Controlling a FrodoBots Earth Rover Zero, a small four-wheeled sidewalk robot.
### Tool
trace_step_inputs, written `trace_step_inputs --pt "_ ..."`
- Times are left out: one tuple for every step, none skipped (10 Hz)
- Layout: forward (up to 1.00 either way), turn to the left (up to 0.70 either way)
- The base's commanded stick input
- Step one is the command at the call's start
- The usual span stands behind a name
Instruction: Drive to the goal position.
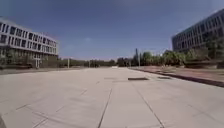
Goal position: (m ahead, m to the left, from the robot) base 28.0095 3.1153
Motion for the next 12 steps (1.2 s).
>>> trace_step_inputs --pt "0.70 0.01" --pt "0.70 0.01" --pt "0.70 0.01" --pt "0.70 0.01" --pt "0.70 0.01" --pt "0.70 0.01" --pt "0.70 0.01" --pt "0.70 0.01" --pt "0.70 0.01" --pt "0.70 0.01" --pt "0.70 0.01" --pt "0.70 0.01"
